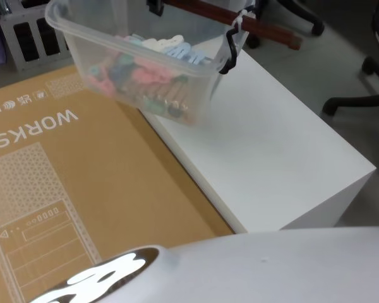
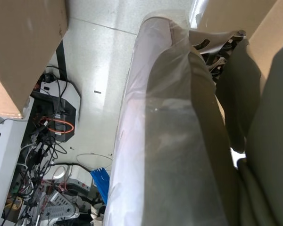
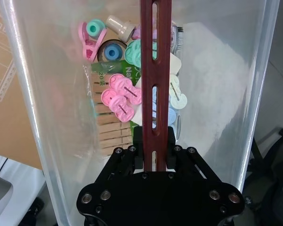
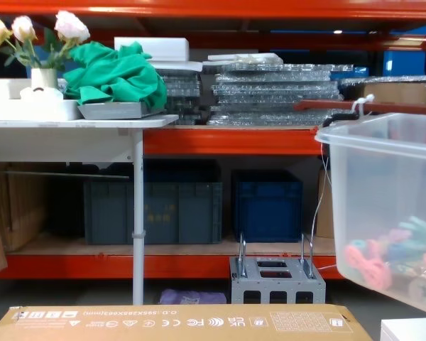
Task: Use one hand to grasp the basket and place it at the designated location.
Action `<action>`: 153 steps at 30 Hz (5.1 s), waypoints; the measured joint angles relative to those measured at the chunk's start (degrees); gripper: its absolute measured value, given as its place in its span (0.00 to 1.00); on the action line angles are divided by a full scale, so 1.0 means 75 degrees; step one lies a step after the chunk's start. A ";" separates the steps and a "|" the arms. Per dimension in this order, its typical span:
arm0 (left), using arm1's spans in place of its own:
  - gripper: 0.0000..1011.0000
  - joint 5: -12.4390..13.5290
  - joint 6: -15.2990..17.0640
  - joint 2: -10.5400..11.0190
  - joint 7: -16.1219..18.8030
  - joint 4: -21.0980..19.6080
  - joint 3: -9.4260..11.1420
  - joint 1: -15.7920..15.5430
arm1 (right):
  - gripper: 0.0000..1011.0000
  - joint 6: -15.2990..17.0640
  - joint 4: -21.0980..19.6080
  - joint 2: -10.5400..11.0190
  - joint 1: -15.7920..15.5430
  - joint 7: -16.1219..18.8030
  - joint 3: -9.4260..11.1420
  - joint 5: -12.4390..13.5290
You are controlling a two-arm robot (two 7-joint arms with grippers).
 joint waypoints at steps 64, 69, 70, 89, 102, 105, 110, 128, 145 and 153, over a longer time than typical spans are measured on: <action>0.00 0.0000 0.0000 0.0000 0.0000 -0.0001 0.0000 0.0000 | 0.23 -0.1870 -0.0098 -0.1136 0.0868 -0.0403 -0.0997 0.1257; 0.00 0.0000 0.0000 0.0000 0.0000 0.0000 0.0000 0.0000 | 0.23 -0.1980 -0.0184 -0.1200 0.0934 -0.0409 -0.1106 0.1334; 0.00 0.0000 0.0000 0.0000 0.0000 0.0000 0.0000 0.0000 | 0.23 -0.2003 -0.0201 -0.1210 0.0943 -0.0409 -0.1125 0.1346; 0.00 0.0000 0.0000 0.0000 0.0000 0.0000 0.0000 0.0000 | 0.23 -0.2317 -0.0712 -0.1306 0.1123 -0.0437 -0.1441 0.1744; 0.00 0.0000 0.0000 0.0001 0.0000 0.0000 0.0000 0.0000 | 0.23 -0.2581 -0.1041 -0.1388 0.1295 -0.0505 -0.1655 0.1879; 0.00 0.0001 0.0000 0.0000 0.0000 0.0000 0.0000 0.0000 | 0.23 -0.2655 -0.1107 -0.1415 0.1318 -0.0525 -0.1703 0.1893; 0.00 0.0000 0.0000 0.0000 0.0000 0.0001 0.0000 0.0000 | 0.23 -0.2841 -0.1185 -0.1500 0.1369 -0.0564 -0.1831 0.1967; 0.00 0.0000 0.0000 0.0000 0.0000 0.0000 0.0000 0.0000 | 0.23 -0.3065 -0.1408 -0.1624 0.1423 -0.0753 -0.2195 0.2117; 0.00 0.0000 0.0000 0.0000 0.0000 0.0000 0.0000 -0.0001 | 0.23 -0.2860 -0.1874 -0.1492 0.1438 -0.1391 -0.2468 0.1598; 0.00 0.0000 0.0000 0.0000 0.0000 0.0000 0.0000 0.0000 | 0.23 -0.2767 -0.1986 -0.1483 0.1409 -0.1615 -0.2655 0.1476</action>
